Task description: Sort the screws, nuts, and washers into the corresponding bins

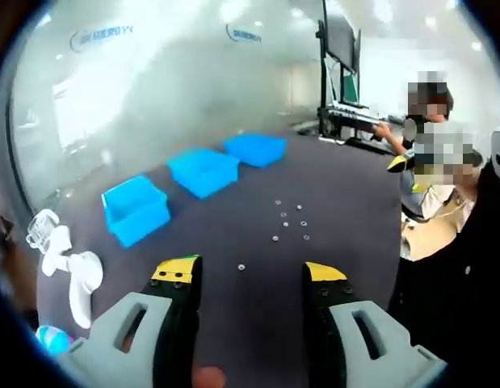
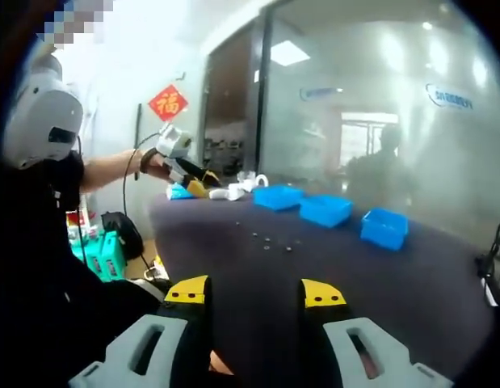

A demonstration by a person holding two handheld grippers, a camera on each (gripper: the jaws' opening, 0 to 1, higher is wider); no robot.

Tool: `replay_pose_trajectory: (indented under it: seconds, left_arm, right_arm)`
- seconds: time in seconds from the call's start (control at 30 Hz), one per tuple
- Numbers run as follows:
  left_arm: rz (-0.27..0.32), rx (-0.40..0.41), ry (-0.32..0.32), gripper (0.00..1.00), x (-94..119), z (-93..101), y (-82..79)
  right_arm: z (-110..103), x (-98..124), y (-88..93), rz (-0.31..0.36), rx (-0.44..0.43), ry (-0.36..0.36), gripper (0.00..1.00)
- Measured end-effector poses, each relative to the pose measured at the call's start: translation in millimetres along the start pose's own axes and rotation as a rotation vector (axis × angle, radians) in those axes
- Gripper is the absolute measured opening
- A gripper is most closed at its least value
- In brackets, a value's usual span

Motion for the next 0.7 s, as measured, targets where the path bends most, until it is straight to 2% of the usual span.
replay_pose_trajectory:
  seconds: [0.23,0.4,0.53,0.7]
  left_arm:
    - [-0.098,-0.025,0.044,0.48,-29,-2.1,-4.5]
    - [-0.145,0.02,0.107,0.47,-42,1.2,-4.6]
    - [-0.248,0.02,0.101,0.41,-49,4.8,5.7]
    - [-0.312,0.035,0.085,0.35,-60,7.0,12.6]
  right_arm:
    - [-1,2,1.9,-0.005,-0.004,0.002,0.38]
    - [-2,4,2.8,-0.01,-0.001,0.002,0.38]
    - [-3,5,3.5,-0.011,-0.001,0.002,0.38]
    - [-3,5,5.0,-0.014,-0.007,0.001,0.38]
Point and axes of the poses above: the point that each gripper's makers call its tool centre point, and the gripper's own axes: x roughly backward along the fingers, z roughly to its right, y roughly out of its underside, the point moved 6 cm from there along x, roughly backward along the fingers
